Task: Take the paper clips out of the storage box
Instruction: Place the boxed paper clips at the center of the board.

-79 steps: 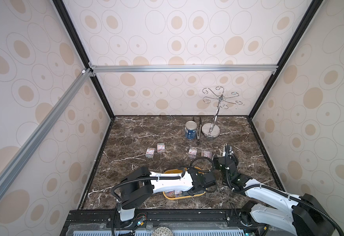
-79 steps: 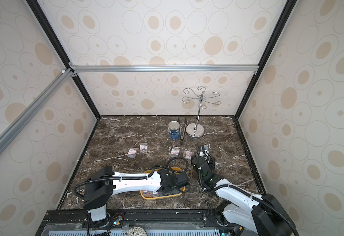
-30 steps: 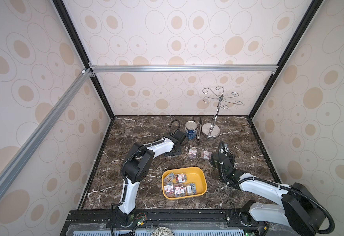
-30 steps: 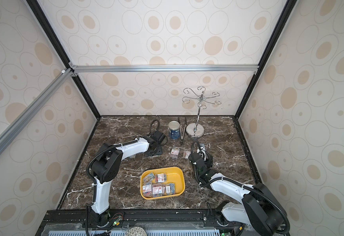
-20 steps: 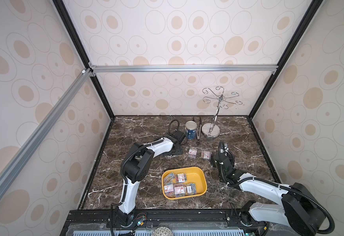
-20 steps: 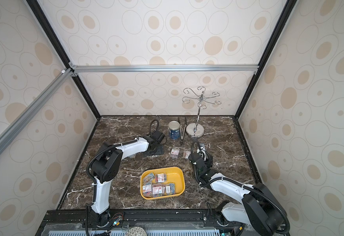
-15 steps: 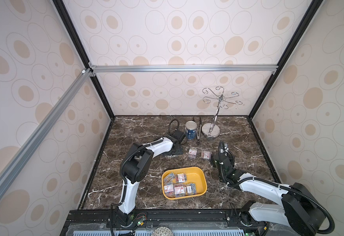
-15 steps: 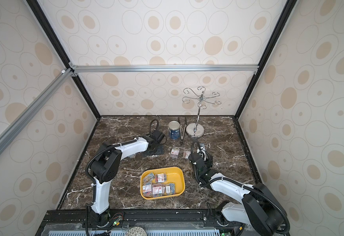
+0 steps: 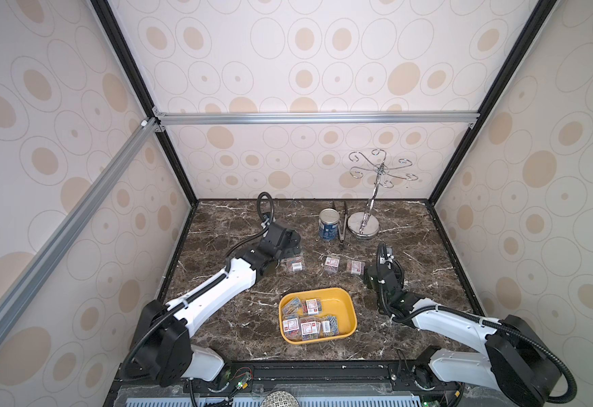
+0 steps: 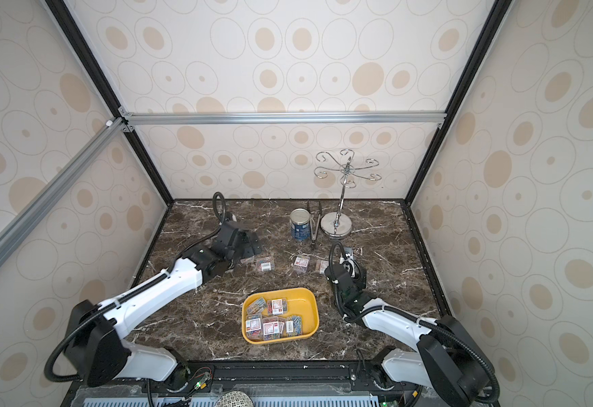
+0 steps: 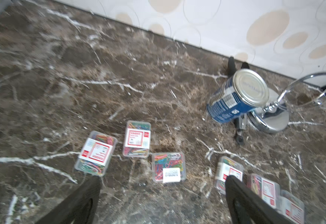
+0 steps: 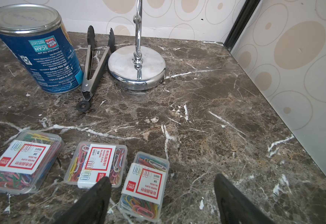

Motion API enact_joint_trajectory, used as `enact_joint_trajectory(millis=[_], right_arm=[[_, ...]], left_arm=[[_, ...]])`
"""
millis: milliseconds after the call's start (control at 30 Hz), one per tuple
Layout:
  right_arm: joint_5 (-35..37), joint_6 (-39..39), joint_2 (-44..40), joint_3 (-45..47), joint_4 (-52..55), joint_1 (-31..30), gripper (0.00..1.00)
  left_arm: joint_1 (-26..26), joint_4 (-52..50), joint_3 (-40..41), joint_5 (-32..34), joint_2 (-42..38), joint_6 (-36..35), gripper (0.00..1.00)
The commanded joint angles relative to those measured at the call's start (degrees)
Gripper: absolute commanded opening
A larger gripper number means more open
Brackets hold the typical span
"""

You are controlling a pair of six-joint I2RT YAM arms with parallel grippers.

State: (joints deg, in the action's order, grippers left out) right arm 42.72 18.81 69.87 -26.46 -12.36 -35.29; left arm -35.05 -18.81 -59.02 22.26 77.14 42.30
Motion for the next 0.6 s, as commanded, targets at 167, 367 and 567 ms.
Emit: enact_joint_trajectory(millis=[167,367,567], right_arm=[[2.2,-0.5,-0.6,-0.7,0.8,-1.6,0.83],[0.8,0.8,-1.5,-3.2,6.5,-3.9,0.78],[4.3,2.2,0.2,-9.5,15.3,-16.8,0.78]], left_arm=[[0.5,16.1,23.0,23.6,-11.8,-12.1,1.0],[3.2,36.5,38.0,20.6,-16.4,-18.2,1.0],[4.6,36.8,36.6,19.4,-11.8,-17.2,1.0]])
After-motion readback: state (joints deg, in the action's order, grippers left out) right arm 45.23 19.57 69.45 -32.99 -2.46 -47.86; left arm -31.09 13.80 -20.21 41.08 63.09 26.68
